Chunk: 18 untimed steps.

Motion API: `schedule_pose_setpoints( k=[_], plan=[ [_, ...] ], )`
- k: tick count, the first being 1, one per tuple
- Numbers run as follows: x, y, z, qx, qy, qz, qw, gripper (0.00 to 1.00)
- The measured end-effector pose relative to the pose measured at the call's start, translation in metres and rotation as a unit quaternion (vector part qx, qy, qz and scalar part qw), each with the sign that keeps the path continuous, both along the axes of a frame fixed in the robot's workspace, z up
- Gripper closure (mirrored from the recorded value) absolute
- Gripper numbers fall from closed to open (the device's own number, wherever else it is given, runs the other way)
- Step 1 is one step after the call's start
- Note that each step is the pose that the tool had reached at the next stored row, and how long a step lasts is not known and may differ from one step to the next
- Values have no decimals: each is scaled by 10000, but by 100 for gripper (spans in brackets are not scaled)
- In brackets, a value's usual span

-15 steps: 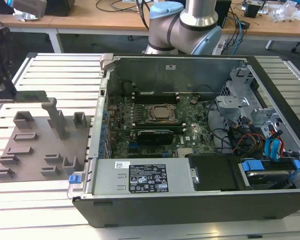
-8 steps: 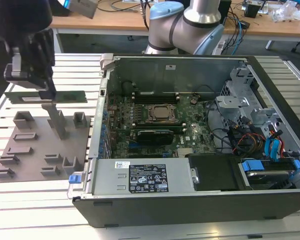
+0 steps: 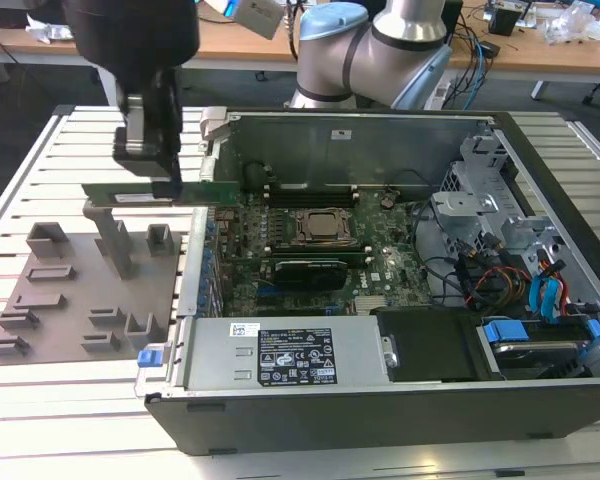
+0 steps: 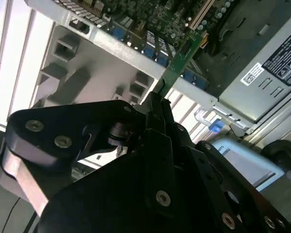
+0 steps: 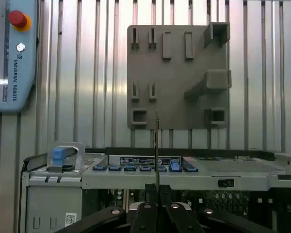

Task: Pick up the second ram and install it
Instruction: 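Pick up the second ram and move it above second insertion slot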

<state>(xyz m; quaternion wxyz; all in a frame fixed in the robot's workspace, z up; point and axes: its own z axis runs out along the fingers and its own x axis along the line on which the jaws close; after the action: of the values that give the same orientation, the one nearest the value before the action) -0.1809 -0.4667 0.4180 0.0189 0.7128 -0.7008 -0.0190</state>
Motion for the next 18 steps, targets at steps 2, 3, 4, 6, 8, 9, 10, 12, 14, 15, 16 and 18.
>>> schedule_pose_setpoints(
  k=[2,3,4,6,8,9,10,12,14,15,16,18],
  plan=[
    [162,5,-3,-3,4,0,10000,87],
    [207,8,-3,-3,6,0,10000,87],
    [297,14,-5,-4,11,0,10000,87],
    [427,28,-11,-7,19,-1,10000,87],
    [605,55,-29,-8,36,-1,10000,87],
    [668,64,-41,-7,44,0,10000,87],
    [715,70,-49,-5,50,0,10000,87],
    [901,94,-83,4,69,0,10000,87],
    [1073,139,-136,5,87,0,10000,87],
    [1135,162,-156,5,90,0,10000,87],
    [1177,177,-171,6,93,0,10000,87],
    [1290,217,-223,5,100,-1,10000,87]
  ],
)
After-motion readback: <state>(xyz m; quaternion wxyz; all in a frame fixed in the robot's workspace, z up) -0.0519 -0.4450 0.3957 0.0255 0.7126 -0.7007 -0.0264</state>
